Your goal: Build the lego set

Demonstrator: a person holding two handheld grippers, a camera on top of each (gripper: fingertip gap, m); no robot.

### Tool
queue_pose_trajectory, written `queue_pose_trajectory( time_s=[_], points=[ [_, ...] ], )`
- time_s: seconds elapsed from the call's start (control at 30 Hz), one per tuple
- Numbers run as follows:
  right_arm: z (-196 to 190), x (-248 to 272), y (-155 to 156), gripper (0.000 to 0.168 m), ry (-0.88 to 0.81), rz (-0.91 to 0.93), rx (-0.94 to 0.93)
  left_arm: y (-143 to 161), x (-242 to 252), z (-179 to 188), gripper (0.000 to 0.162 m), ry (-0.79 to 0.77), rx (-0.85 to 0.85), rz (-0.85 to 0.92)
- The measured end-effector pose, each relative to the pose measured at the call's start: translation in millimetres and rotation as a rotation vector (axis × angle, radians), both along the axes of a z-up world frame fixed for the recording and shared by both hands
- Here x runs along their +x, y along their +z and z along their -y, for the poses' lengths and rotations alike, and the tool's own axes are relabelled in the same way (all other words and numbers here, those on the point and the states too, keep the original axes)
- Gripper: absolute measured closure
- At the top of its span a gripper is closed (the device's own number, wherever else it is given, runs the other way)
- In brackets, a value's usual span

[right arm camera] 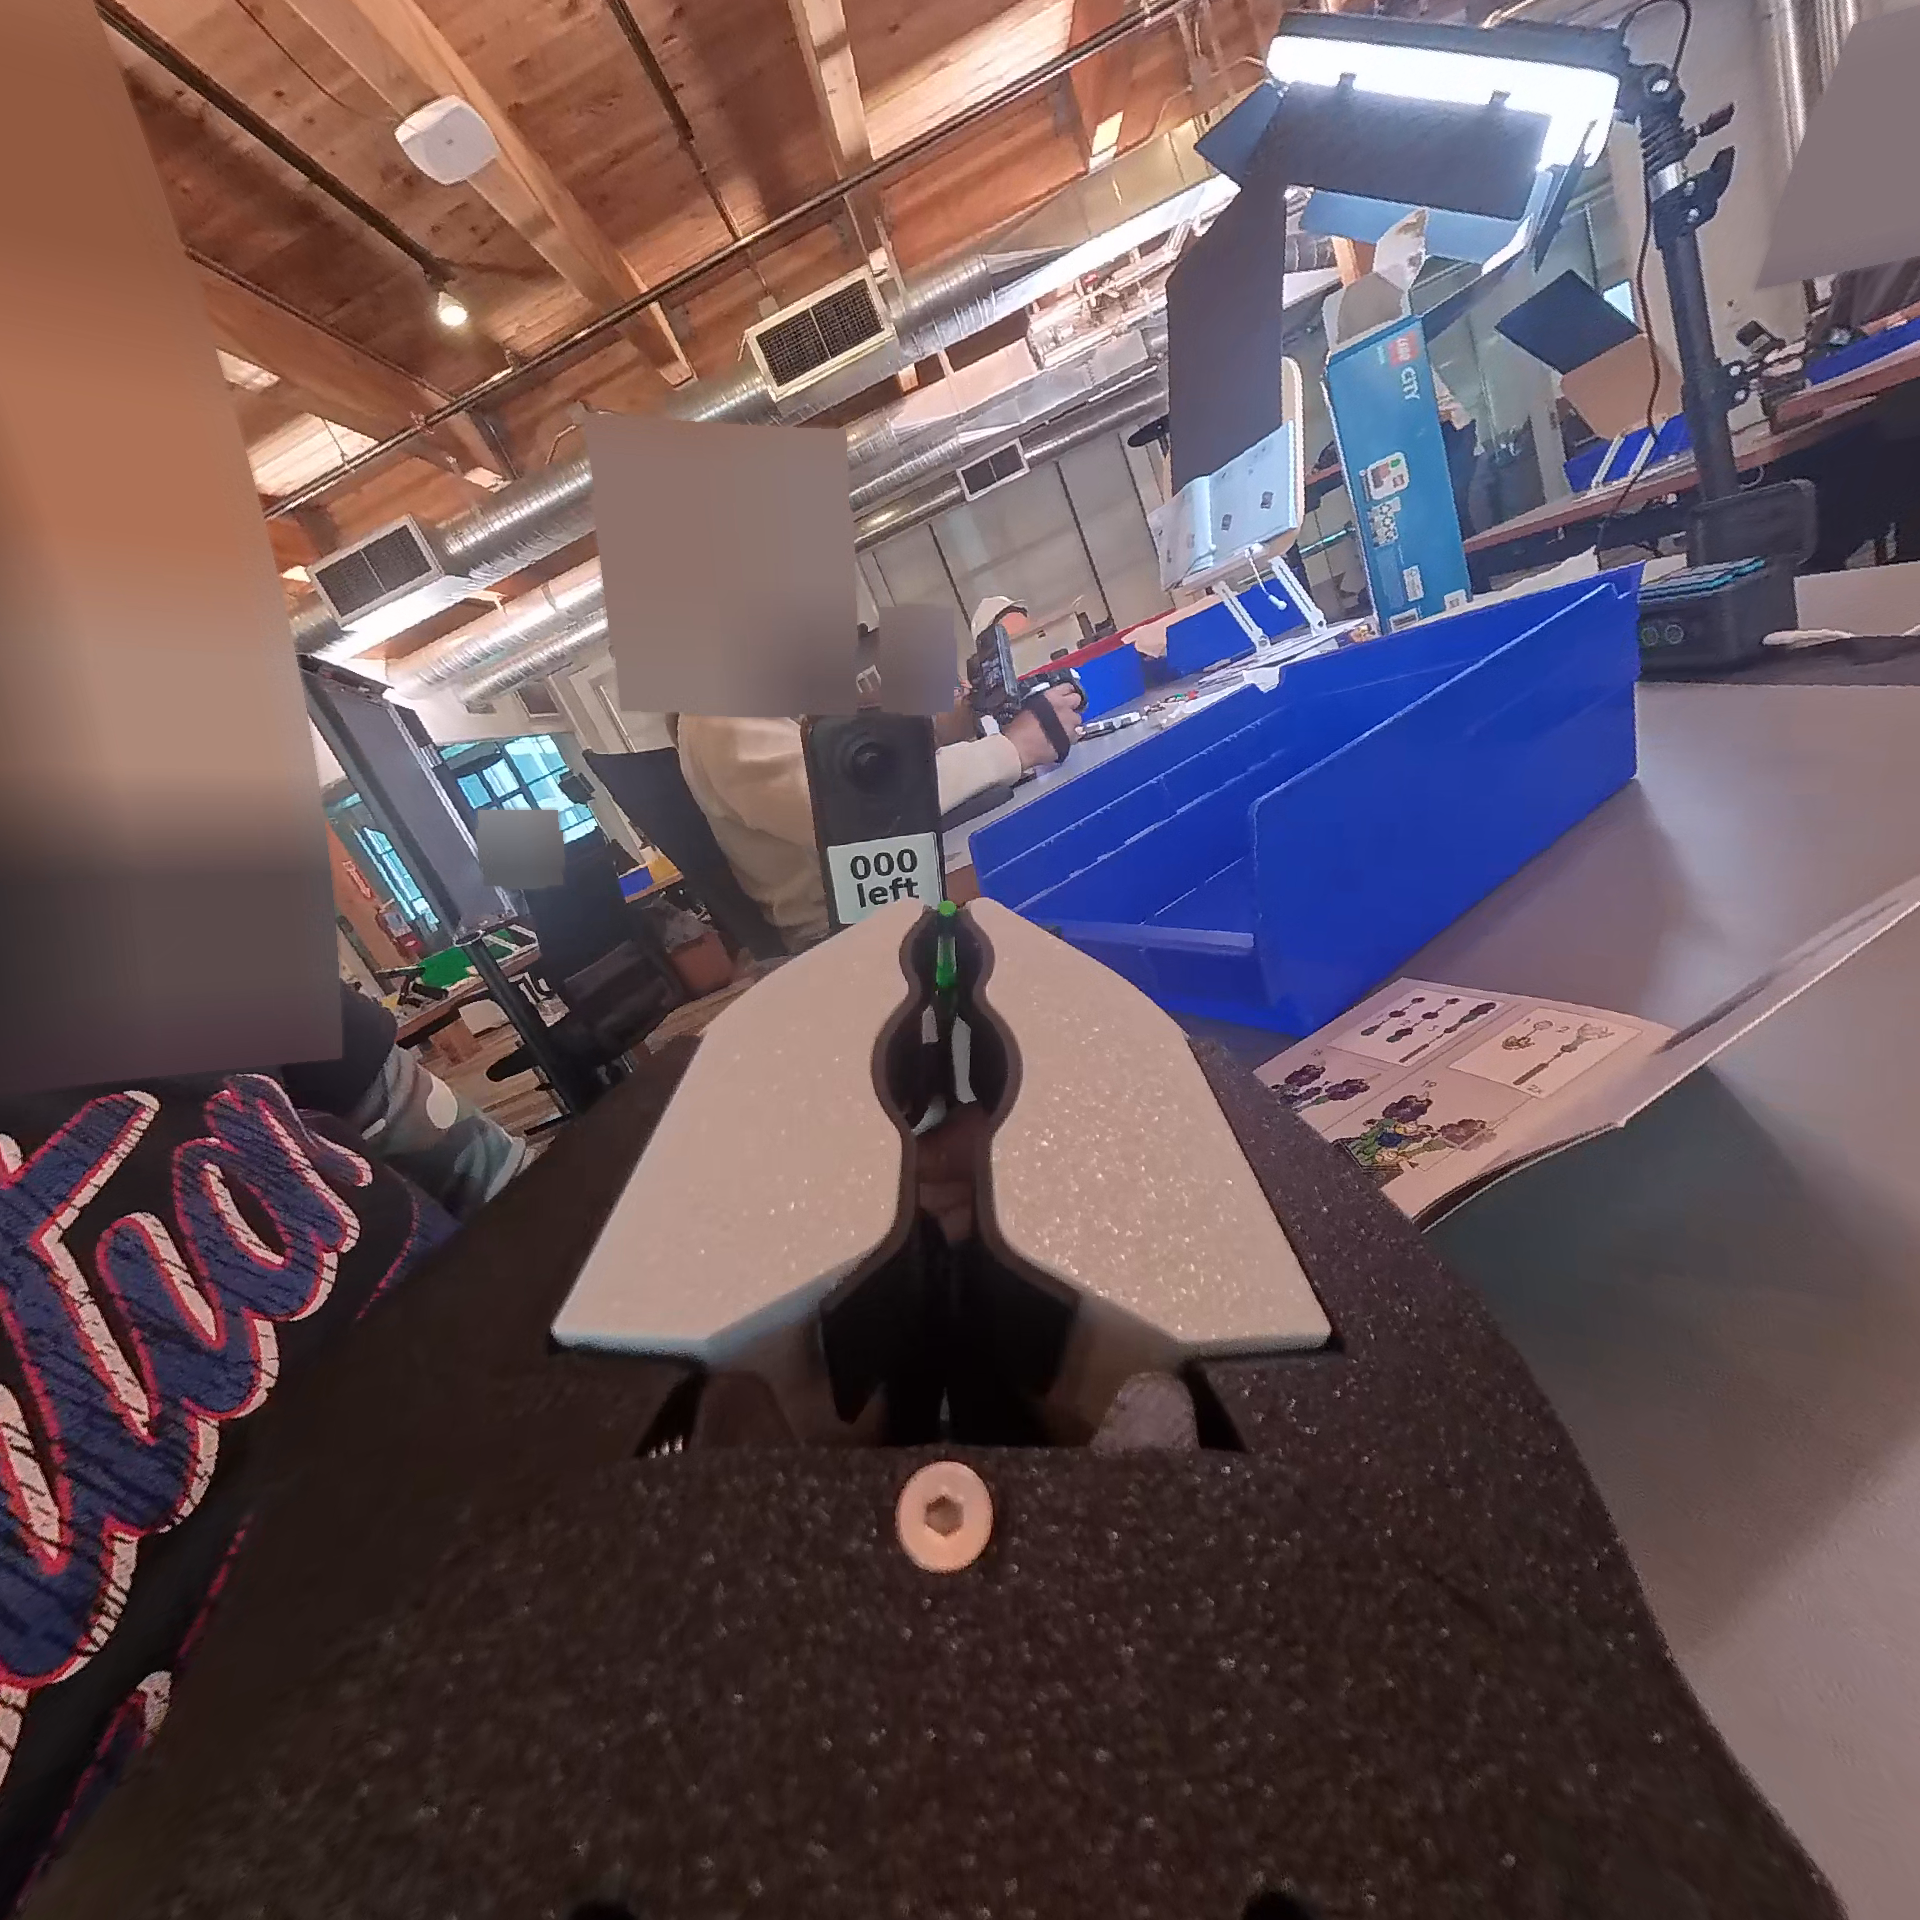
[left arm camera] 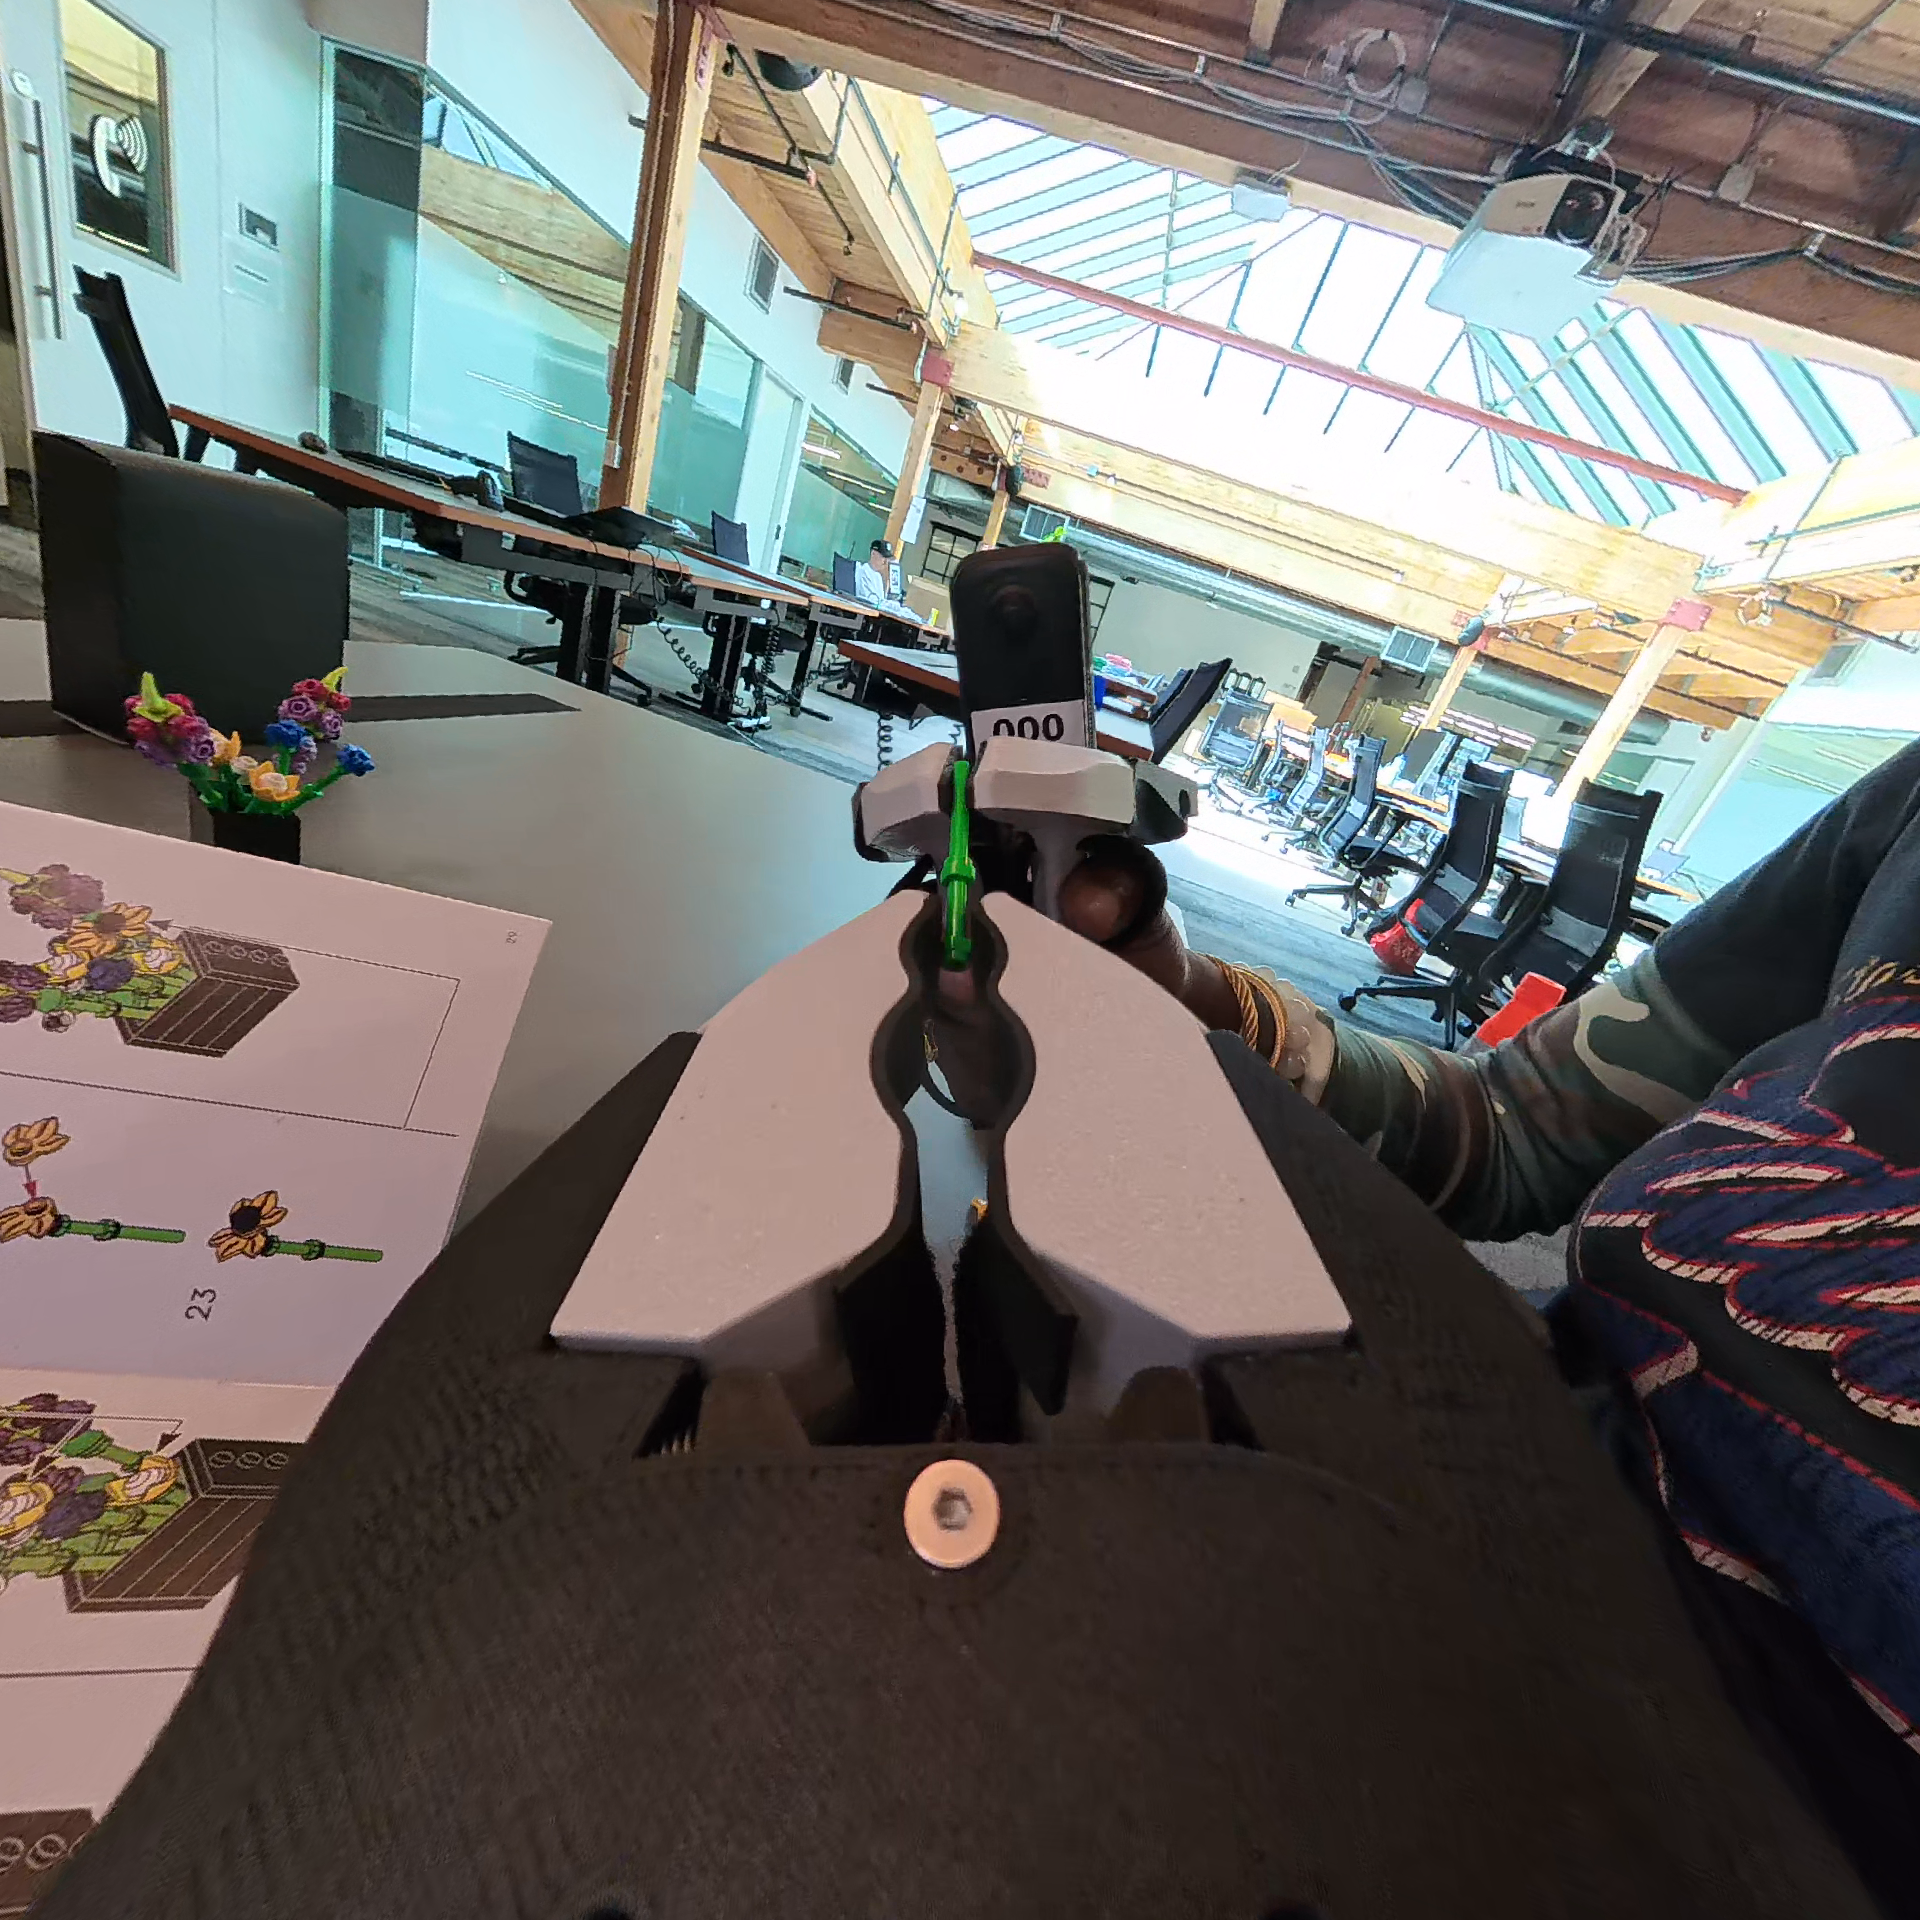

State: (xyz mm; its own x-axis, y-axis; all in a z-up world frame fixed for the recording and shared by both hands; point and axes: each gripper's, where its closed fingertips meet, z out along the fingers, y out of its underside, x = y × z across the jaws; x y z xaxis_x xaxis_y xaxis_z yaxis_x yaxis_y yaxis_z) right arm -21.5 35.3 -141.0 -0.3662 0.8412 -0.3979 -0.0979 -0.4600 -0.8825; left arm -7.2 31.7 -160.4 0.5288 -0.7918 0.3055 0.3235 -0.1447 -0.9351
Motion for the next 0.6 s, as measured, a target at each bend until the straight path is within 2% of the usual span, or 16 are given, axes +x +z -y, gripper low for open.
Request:
queue_pose_trajectory(
  time_s=[0.17,0.27,0.33,0.6],
  points=[
    [0,0,0,0.165,0.024,-0.006,-0.052,2,-1,0,0.156,0.006,0.006,0.013],
    [-1,2,6,0.165,0.056,-0.046,-0.131,3,-3,-1,0.143,0.026,0.011,0.021],
    [-4,3,9,0.165,0.065,-0.072,-0.177,3,-2,0,0.14,0.019,0.013,0.013],
    [-4,-1,1,0.165,0.058,-0.032,-0.177,3,1,1,0.144,0.033,0.043,-0.017]
  ],
)
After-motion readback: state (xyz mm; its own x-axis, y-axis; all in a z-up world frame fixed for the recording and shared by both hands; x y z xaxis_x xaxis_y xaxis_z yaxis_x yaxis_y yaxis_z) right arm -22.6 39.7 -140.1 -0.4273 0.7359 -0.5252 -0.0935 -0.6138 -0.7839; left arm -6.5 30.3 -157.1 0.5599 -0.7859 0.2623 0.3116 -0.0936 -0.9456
